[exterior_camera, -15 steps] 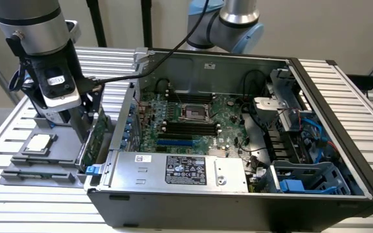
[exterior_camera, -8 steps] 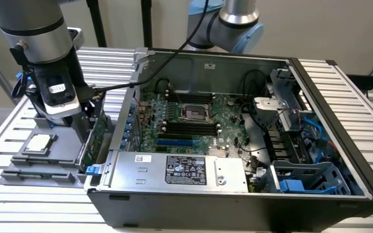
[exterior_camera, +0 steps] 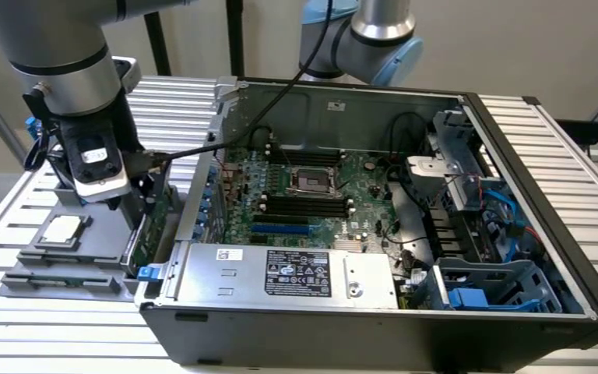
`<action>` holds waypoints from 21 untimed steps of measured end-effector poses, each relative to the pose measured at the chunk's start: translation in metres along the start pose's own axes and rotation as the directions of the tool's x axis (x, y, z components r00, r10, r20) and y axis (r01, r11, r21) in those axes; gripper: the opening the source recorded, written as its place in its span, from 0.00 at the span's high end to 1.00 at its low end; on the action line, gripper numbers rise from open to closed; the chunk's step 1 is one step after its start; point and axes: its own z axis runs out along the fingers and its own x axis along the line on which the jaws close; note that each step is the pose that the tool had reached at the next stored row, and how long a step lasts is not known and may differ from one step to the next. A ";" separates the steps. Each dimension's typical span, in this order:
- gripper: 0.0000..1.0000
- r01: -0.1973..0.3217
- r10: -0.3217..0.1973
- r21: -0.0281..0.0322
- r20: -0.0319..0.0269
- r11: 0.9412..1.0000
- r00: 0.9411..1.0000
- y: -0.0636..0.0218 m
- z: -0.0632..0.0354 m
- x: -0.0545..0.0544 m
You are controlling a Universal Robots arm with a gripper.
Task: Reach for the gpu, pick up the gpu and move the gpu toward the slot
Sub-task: 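Pick up the gpu and move the gpu toward the slot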
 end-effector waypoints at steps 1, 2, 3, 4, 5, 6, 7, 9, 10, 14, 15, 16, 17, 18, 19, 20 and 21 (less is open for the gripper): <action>0.46 -0.001 0.001 0.000 0.000 1.000 1.000 -0.0001 0.0018 0.000; 0.46 -0.001 0.001 0.000 0.000 1.000 1.000 -0.0001 0.0036 0.000; 0.46 -0.002 0.002 0.000 0.000 1.000 1.000 -0.0002 0.0054 0.000; 0.46 -0.002 0.002 0.000 0.000 1.000 1.000 -0.0002 0.0072 0.000; 0.46 -0.002 0.002 0.000 0.000 1.000 1.000 -0.0003 0.0090 0.000; 0.46 -0.002 0.002 0.000 0.000 1.000 1.000 -0.0004 0.0108 0.000; 0.46 -0.002 0.002 0.000 0.000 1.000 1.000 -0.0004 0.0126 0.000; 0.46 -0.002 0.002 0.000 0.000 1.000 1.000 -0.0006 0.0164 -0.001; 0.46 -0.002 0.002 0.000 0.000 1.000 1.000 -0.0006 0.0182 -0.001; 0.46 -0.002 0.002 0.000 0.000 1.000 1.000 -0.0006 0.0254 -0.001; 0.46 -0.002 0.002 0.000 0.001 1.000 1.000 -0.0003 0.0272 -0.001; 0.46 -0.002 0.002 0.000 0.001 1.000 1.000 0.0002 0.0288 -0.001; 0.46 -0.002 0.002 0.000 0.002 1.000 1.000 0.0012 0.0299 -0.001; 0.46 -0.002 0.002 0.000 0.002 1.000 1.000 0.0024 0.0306 -0.001; 0.46 -0.002 0.002 0.000 0.002 1.000 1.000 0.0037 0.0311 -0.001; 0.46 -0.002 0.002 0.000 0.002 1.000 1.000 0.0047 0.0314 -0.001; 0.46 -0.002 0.002 0.000 0.003 1.000 1.000 0.0052 0.0316 -0.001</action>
